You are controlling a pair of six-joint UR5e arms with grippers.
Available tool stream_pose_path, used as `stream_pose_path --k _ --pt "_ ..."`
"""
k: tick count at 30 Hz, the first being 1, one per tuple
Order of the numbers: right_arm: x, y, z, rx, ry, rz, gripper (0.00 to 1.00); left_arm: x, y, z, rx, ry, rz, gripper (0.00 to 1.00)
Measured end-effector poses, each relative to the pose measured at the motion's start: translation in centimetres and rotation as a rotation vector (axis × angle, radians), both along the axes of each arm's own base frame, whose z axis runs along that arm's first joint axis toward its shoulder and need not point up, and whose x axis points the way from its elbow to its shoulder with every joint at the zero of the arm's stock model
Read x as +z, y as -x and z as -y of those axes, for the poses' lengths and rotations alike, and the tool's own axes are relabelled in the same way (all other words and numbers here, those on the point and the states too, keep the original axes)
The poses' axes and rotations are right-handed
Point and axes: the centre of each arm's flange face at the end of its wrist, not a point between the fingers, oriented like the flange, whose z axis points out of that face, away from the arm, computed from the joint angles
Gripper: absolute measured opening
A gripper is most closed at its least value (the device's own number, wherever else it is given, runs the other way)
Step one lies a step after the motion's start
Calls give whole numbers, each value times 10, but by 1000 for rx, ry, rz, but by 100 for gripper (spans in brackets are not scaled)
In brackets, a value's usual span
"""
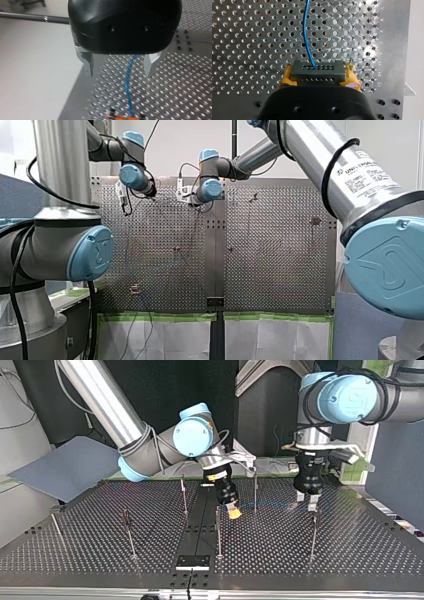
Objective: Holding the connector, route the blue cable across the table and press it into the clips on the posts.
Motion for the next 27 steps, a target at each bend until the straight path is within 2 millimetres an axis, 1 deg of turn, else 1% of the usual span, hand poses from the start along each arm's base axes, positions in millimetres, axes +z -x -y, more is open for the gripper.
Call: stream_pose_path --k 5,11,16,27 --pt "0 0 0 1 0 1 0 -7 -8 5 4 -45 -28 98" --pt "0 0 0 2 0 2 0 0 -12 7 18 -91 -10 98" --pt "-1 0 0 3 -1 1 0 2 -16 9 23 -105 -7 98" --pt "-1 -1 0 4 -1 0 0 4 -49 19 58 -112 3 98"
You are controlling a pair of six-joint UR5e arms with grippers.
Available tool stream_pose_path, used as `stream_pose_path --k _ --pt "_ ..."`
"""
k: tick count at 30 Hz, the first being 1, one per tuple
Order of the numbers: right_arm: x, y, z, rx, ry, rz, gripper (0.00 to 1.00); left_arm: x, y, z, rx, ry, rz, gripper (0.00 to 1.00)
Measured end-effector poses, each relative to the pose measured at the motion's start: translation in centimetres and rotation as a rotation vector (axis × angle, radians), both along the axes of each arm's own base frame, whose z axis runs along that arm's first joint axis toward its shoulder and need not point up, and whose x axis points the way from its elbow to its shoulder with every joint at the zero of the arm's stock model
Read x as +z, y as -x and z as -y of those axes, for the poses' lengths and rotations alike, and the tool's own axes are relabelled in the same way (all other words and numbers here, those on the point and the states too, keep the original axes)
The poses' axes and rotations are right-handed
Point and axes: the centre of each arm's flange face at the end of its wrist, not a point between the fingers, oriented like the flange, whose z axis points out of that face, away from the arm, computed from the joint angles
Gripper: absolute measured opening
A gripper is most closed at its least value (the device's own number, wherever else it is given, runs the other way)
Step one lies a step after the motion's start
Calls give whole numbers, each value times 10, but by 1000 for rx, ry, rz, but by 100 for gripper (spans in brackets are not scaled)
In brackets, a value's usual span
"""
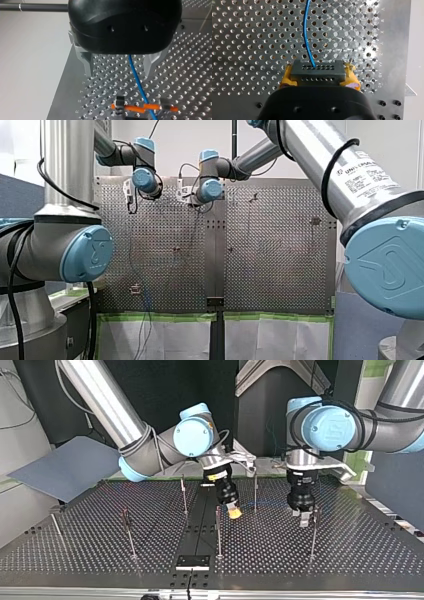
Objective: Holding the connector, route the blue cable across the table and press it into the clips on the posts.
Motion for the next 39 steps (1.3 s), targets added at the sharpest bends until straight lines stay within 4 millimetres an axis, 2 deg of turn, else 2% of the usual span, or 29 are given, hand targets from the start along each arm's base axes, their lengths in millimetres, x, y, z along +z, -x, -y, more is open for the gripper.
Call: stream_pose_path --k 6,10,11,12,14,15,16,17,18,20,21,23,34,39 --pt "-1 0 0 1 -1 -1 0 -1 -22 4 2 0 2 98" --pt "-1 0 1 0 -1 -1 0 -11 -34 5 4 0 -15 98" --pt "-1 0 1 0 -1 -1 0 -15 -36 5 4 3 -21 89" --pt "-1 0 1 0 -1 -1 0 -17 -37 6 3 6 -24 89" --pt "-1 0 1 0 -1 -1 0 -20 -39 6 2 17 -29 64" --pt "-1 0 1 0 -1 -1 0 -21 -39 6 2 20 -30 64" --pt "-1 1 1 0 -1 -1 0 -21 -39 6 2 24 -30 51" --pt "-1 1 1 0 -1 -1 0 -21 -40 6 2 28 -31 26" --pt "-1 1 1 0 -1 -1 0 -22 -40 6 2 32 -31 26" --pt "-1 1 1 -1 -1 -2 0 -22 -39 6 1 39 -32 11" --pt "-1 1 1 -1 -1 -2 0 -22 -39 6 1 42 -32 11" --pt "-1 1 2 -1 -1 -2 0 -22 -39 7 0 49 -34 0" --pt "-2 1 1 0 -5 -3 0 -27 -33 6 21 60 -73 0" --pt "-8 1 1 -2 -12 -10 0 -28 -23 6 42 58 -88 0"
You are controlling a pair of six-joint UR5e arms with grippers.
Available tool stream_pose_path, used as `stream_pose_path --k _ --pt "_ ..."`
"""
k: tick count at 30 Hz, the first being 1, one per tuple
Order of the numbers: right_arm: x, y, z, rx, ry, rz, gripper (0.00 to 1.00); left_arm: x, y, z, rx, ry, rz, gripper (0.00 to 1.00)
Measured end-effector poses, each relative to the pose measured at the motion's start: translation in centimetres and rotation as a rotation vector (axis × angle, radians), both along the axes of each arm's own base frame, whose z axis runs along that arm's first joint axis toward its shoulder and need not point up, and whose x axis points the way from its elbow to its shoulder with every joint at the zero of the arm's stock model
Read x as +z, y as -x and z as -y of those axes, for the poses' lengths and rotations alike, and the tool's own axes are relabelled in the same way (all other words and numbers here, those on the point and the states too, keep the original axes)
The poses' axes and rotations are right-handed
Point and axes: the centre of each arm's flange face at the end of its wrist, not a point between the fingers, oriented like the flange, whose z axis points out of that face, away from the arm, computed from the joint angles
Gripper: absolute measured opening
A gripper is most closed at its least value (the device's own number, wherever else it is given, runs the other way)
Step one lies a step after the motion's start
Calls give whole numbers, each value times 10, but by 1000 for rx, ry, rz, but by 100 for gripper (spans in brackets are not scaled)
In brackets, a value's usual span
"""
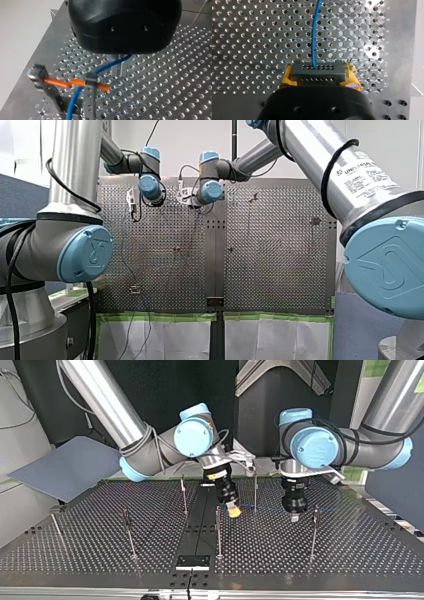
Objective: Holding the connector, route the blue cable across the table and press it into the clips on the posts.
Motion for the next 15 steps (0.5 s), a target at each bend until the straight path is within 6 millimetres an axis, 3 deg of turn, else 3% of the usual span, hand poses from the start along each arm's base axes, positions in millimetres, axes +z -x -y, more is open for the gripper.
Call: stream_pose_path --k 7,15 --pt "-15 4 -1 -5 -19 -22 0 2 20 -2 9 0 2 0" --pt "-21 4 -2 -3 -27 -31 0 -11 39 -3 28 -13 -27 0"
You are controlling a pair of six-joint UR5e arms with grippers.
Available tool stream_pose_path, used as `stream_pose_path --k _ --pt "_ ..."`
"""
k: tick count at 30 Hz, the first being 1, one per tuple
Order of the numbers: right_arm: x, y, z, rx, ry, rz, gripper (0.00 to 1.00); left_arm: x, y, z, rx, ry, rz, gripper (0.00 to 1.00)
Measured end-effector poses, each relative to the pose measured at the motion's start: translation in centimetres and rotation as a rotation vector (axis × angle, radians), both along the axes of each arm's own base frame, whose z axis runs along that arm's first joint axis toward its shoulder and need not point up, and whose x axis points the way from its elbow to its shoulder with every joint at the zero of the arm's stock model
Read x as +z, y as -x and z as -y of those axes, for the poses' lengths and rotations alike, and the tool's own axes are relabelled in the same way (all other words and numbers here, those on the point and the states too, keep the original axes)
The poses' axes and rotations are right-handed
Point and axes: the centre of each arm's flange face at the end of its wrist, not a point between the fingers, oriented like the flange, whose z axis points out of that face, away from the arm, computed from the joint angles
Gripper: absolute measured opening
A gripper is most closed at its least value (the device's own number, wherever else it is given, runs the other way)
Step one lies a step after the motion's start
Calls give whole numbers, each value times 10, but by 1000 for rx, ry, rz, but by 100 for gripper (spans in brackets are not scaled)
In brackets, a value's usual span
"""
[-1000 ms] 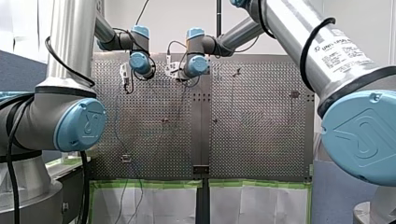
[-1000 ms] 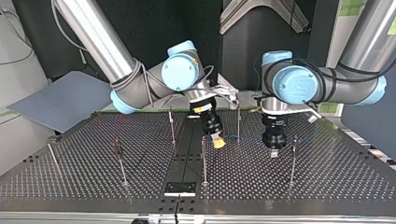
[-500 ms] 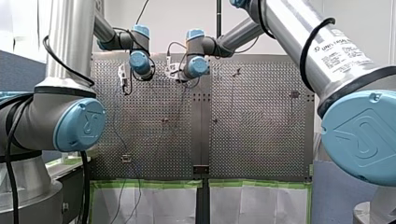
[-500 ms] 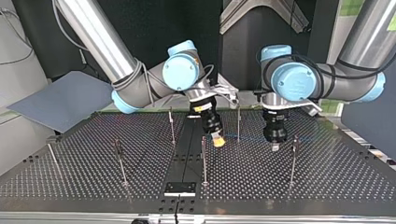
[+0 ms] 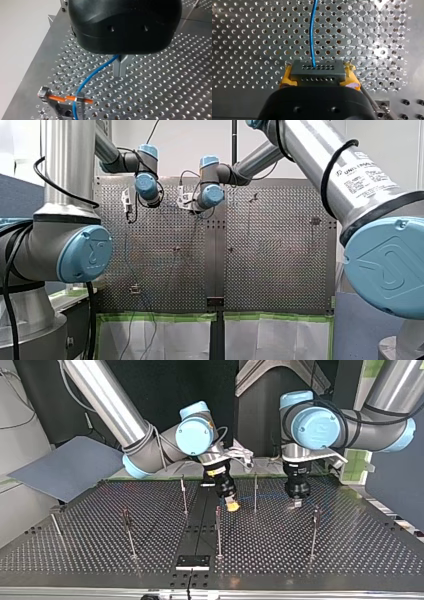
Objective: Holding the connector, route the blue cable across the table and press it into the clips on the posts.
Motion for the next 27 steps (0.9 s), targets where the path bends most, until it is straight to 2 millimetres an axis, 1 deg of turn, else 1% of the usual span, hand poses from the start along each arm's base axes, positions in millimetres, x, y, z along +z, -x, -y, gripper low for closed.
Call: stream_pose_path --k 7,16,27 --pt "-11 2 -3 0 -14 -17 0 -18 15 4 -11 -8 -22 0" --pt "-40 10 -10 -3 -53 -63 0 -51 27 9 -22 5 -32 0" --pt "-80 25 -20 -8 -107 -127 0 -112 31 12 -29 3 -96 0"
